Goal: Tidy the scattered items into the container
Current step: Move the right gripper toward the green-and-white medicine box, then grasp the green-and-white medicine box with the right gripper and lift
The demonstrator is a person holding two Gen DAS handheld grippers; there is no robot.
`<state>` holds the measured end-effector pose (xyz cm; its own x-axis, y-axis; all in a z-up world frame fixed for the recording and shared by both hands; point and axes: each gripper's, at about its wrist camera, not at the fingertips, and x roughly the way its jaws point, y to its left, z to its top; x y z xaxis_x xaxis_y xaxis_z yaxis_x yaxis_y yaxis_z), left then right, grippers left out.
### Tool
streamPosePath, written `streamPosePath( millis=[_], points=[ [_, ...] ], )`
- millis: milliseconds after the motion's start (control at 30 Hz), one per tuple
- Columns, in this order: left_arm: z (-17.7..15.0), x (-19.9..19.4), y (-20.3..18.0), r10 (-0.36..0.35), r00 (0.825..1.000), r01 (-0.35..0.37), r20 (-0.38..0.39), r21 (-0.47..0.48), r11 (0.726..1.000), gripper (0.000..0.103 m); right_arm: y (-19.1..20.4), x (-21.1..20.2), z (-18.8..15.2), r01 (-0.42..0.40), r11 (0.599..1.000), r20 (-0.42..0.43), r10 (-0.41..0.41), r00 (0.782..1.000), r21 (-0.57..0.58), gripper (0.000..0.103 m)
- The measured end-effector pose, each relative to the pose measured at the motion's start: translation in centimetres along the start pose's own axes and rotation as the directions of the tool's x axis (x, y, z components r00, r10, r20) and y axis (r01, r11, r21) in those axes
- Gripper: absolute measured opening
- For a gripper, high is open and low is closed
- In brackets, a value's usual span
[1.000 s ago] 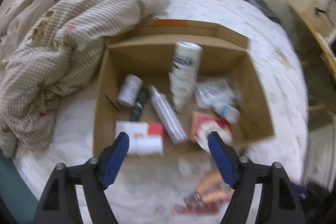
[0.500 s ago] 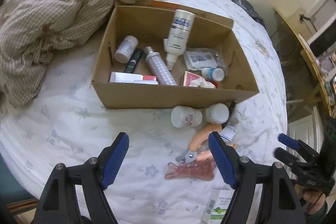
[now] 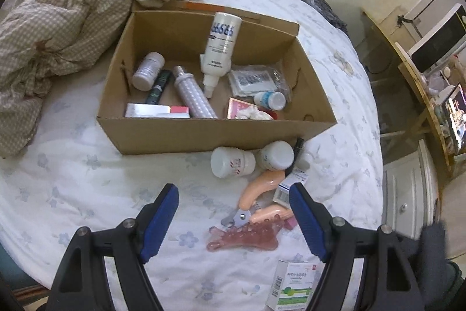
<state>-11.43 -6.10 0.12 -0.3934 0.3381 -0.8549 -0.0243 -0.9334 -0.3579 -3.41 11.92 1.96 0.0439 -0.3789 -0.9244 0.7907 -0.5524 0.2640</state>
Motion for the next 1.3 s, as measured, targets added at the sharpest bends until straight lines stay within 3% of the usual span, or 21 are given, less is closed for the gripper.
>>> streamPosePath(
  millis=[167, 267, 400, 500, 667, 800, 967, 1100, 1300],
  points=[
    [0.1, 0.2, 0.4, -0.028, 0.999, 0.028, -0.017, -0.023, 0.999, 0.079, 3.0, 3.9, 0.3, 0.037, 0.983, -0.150, -0.065, 0.987, -0.182, 0.101],
    [0.0, 0.5, 1.2, -0.048, 0.998, 0.045, -0.037, -0.062, 0.997, 0.079, 3.3, 5.7, 0.6, 0.053, 0.978, -0.194, -0.093, 0.977, -0.200, 0.101],
    [-0.1, 0.3, 2.3, -0.071, 0.997, 0.067, -0.032, -0.116, 0.991, 0.079, 3.0, 7.1, 0.4, 0.087, 0.981, -0.184, -0.118, 0.976, -0.172, 0.101],
    [-0.2, 0.0, 2.8, -0.093, 0.995, 0.088, -0.024, -0.147, 0.985, 0.079, 2.3, 7.5, -0.1, 0.123, 0.982, -0.180, -0.148, 0.973, -0.142, 0.086],
    [-0.2, -0.4, 3.3, -0.117, 0.993, 0.112, -0.015, -0.181, 0.977, 0.079, 0.2, 4.2, -0.2, 0.104, 0.994, -0.093, -0.107, 0.990, -0.034, 0.083],
    [-0.1, -0.3, 3.8, -0.145, 0.989, 0.138, -0.018, -0.214, 0.967, 0.079, -2.0, -1.0, 1.6, 0.110, 0.992, 0.044, -0.113, 0.993, 0.066, 0.083],
    [0.1, 0.0, 4.9, -0.167, 0.986, 0.156, -0.018, -0.272, 0.950, 0.079, -5.2, -6.9, 6.6, 0.134, 0.975, 0.225, -0.172, 0.959, 0.176, 0.083],
    [0.1, 0.1, 6.3, -0.162, 0.987, 0.150, -0.009, -0.338, 0.929, 0.079, -7.6, -10.8, 11.3, 0.143, 0.958, 0.345, -0.226, 0.911, 0.250, 0.083],
    [0.0, -0.3, 7.4, -0.193, 0.981, 0.184, 0.014, -0.387, 0.903, 0.079, -9.9, -7.9, 17.3, 0.120, 0.950, 0.344, -0.221, 0.913, 0.290, 0.083]
  ],
)
